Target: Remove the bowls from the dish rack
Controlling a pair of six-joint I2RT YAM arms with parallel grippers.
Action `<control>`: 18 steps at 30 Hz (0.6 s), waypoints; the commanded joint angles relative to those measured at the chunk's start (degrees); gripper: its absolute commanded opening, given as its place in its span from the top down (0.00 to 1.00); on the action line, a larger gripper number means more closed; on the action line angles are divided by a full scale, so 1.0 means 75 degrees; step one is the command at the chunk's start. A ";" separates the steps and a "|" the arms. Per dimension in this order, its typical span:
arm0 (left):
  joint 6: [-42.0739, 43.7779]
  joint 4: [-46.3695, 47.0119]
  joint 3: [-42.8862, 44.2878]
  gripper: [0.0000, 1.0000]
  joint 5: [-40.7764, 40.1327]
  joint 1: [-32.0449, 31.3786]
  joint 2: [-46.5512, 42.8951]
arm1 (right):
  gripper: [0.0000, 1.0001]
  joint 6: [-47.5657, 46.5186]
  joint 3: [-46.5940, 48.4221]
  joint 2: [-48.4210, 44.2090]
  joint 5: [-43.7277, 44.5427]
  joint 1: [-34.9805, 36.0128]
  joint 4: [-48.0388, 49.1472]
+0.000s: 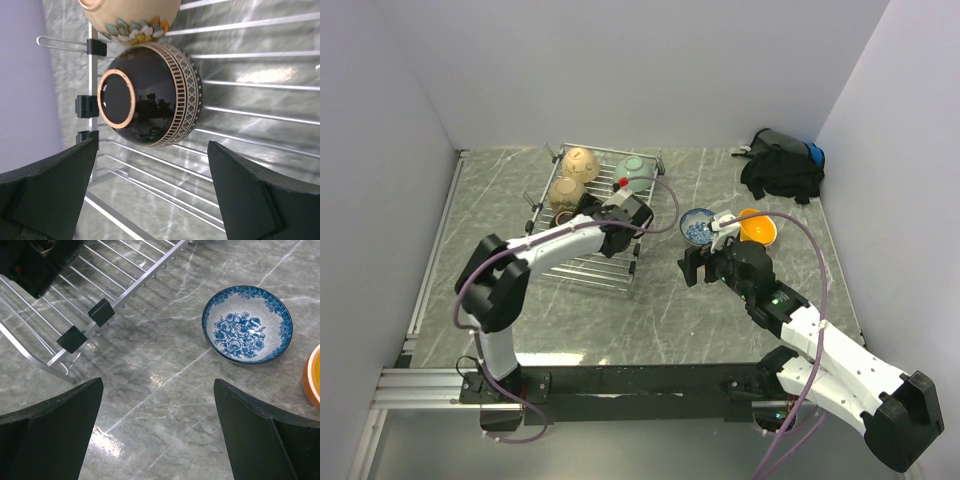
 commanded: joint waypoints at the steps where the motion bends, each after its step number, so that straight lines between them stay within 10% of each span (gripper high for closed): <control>1: 0.0369 -0.0332 0.0645 0.01 -0.0834 -0.0056 0.0355 | 0.00 0.0036 -0.0127 -0.0041 0.0005 -0.0001 0.0391; 18: 0.0276 -0.0788 0.1372 0.01 -0.0822 0.0084 0.1727 | 0.00 0.0048 -0.0197 0.0006 -0.0054 -0.0001 0.0508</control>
